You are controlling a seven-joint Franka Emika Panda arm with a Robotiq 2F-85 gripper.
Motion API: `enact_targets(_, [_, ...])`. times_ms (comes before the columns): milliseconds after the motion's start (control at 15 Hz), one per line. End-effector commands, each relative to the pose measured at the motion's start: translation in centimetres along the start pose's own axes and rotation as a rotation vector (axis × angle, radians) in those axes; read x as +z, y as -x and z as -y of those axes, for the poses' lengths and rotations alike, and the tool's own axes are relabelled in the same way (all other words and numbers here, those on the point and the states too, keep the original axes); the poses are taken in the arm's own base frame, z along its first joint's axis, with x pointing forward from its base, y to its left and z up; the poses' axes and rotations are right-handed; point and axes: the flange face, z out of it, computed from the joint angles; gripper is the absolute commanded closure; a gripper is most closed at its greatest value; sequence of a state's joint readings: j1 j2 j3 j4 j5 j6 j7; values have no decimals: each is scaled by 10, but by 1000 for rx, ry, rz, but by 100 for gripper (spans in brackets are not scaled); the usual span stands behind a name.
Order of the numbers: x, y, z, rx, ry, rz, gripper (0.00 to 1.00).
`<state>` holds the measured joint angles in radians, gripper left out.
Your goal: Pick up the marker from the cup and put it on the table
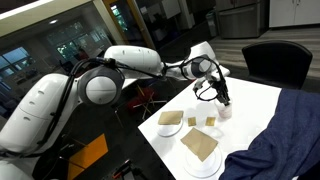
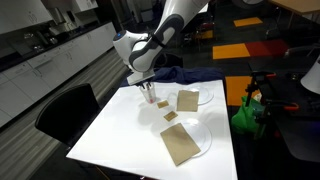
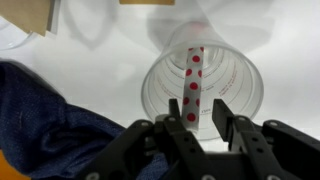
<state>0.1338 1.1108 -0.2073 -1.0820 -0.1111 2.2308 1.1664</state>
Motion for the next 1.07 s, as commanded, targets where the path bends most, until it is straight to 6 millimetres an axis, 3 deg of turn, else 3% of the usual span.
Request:
enact_targets(0, [-8,2,7,9,-2,-48,90])
enact_targets(133, [-17,5,8,2,-10,-63,100])
enact_targets(200, [-22,6,9,2,-14,-76,95])
enact_targets(533, [-62,10,11,4,-43,-188,95])
enact_targets(1000, [-159,36,-3,-46,-83,-245,95])
